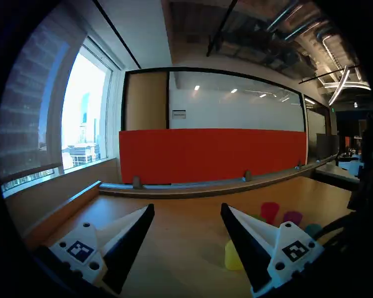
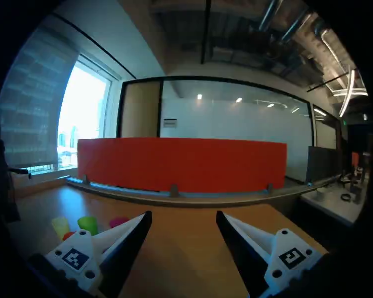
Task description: Pour water
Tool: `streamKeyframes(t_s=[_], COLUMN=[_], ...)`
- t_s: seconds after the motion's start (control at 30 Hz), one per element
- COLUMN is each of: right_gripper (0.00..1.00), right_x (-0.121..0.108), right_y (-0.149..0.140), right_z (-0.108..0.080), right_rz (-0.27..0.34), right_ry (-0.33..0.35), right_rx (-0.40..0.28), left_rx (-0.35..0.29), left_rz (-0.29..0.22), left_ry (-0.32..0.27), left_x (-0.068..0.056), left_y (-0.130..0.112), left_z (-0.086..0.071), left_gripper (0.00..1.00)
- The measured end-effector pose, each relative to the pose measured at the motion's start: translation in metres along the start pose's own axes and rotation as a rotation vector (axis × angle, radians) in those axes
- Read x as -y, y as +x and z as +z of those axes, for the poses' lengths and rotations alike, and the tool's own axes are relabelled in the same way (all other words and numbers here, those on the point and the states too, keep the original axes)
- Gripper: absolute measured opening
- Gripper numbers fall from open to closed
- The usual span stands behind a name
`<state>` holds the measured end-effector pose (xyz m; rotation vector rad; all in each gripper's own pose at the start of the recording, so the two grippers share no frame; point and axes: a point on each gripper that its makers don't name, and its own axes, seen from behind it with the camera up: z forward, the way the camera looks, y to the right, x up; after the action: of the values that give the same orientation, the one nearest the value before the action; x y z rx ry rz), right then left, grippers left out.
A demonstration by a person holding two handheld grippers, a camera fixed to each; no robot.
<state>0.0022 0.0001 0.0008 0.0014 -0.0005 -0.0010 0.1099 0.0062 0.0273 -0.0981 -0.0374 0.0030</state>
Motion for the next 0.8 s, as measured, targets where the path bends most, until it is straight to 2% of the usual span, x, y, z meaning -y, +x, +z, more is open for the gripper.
streamKeyframes(t_s=[0.17,0.43,0.63,0.8], right_gripper=[1.00,1.00,1.00,1.00], right_x=[0.001,0.011,0.014,0.015], right_y=[0.017,0.050,0.062,0.067], right_z=[0.005,0.012,0.016,0.017], right_rz=[-0.007,0.031,0.066,0.070], right_ry=[0.016,0.069,0.099,0.113], right_rx=[0.007,0.018,0.025,0.025], left_rx=[0.002,0.029,0.045,0.052], left_rz=[-0.023,-0.012,-0.022,-0.048], left_ry=[-0.038,-0.094,-0.160,-0.216], left_x=[-0.004,-0.013,-0.028,-0.039], left_y=[0.033,0.069,0.080,0.084], left_z=[0.004,0.012,0.014,0.013], left_gripper=[0.99,0.99,0.99,0.99])
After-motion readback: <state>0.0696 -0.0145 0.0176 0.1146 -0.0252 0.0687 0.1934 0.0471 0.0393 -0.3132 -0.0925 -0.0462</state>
